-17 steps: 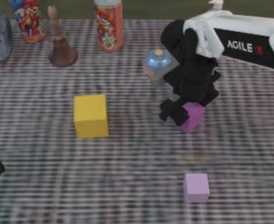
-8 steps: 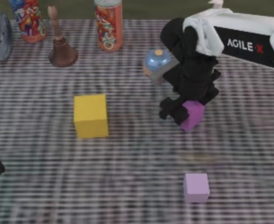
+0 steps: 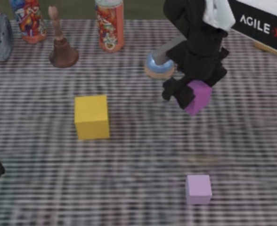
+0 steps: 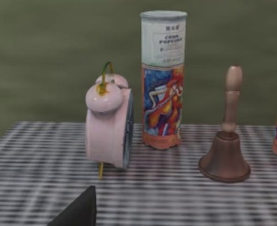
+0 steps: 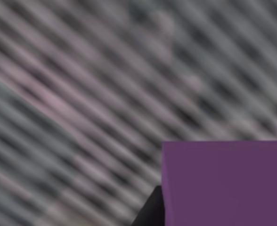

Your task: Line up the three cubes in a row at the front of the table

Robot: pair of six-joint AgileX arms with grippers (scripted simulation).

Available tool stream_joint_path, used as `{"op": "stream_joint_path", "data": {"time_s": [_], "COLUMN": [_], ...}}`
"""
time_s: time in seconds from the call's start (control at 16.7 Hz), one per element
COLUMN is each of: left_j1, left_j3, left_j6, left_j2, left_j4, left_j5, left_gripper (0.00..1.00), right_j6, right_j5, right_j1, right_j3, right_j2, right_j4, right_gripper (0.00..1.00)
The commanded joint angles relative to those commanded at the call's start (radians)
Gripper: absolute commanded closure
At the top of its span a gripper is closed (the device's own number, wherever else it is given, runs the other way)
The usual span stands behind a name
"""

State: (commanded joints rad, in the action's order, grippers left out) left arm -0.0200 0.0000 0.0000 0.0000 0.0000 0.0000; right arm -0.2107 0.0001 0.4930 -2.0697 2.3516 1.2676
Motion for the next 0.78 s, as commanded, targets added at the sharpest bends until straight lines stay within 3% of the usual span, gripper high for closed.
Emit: {"op": "stream_joint_path", "data": {"time_s": [0.42,0.78], "left_j1": [0.000,0.000], "left_j3": [0.000,0.000], "left_j6": [0.000,0.000], "left_j2": [0.000,0.000], "left_j4": [0.000,0.000], "left_j5": [0.000,0.000], "left_gripper": [0.00,0.00], "right_j6": [0.069,0.460], "right_j5": [0.001,0.008], "right_j1": [0.025,0.162], "right_j3": [0.034,0.231], "right_j2": [-0.022,-0.163], "right_j4": [-0.011,-0.059], "right_gripper": [1.00,1.00]}}
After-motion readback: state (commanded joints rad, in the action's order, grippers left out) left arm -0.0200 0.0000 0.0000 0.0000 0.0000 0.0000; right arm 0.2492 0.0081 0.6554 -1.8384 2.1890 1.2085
